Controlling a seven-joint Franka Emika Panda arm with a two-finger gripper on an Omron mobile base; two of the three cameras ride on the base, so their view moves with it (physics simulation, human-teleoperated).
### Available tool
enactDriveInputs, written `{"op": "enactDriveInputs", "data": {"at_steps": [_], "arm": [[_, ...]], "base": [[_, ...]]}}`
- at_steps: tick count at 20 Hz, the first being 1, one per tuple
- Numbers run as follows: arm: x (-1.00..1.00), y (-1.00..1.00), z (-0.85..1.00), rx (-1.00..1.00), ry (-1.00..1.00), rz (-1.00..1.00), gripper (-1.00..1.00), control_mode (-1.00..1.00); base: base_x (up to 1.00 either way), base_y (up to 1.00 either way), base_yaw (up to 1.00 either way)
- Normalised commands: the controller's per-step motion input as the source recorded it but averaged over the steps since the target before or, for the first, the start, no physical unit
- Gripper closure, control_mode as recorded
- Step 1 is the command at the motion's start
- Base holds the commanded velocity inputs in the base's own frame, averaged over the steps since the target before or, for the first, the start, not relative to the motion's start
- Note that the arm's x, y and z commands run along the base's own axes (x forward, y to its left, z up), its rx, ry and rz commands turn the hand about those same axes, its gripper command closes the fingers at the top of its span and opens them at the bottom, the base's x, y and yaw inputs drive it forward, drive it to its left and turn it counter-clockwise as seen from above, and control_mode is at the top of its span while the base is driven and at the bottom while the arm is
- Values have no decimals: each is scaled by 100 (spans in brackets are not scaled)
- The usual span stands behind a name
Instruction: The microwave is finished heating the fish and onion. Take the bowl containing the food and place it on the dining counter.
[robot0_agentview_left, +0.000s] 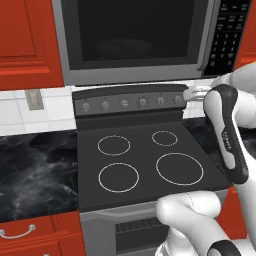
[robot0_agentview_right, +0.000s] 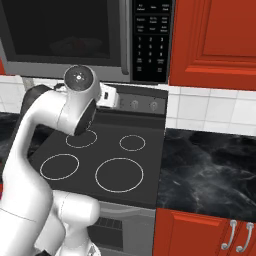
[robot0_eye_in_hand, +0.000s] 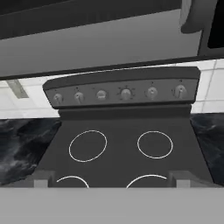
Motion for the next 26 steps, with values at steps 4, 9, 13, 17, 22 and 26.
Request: {"op": "enactDriveInputs", "data": {"at_steps": [4,9,13,17,22,26], "arm": [[-52,-71,48,12,-79,0,-100,-100],[-30,-62,50,4,-79,0,-100,-100],[-2,-33,54,0,-71,0,-100,-100],[9,-9,27,0,-37,0,-100,-100],[25,1,5,0,3,0,-100,-100],[47,7,11,0,3,0,-100,-100]], "base": [[0,0,0],[0,0,0],[0,0,0],[0,0,0],[0,0,0],[0,0,0]]}}
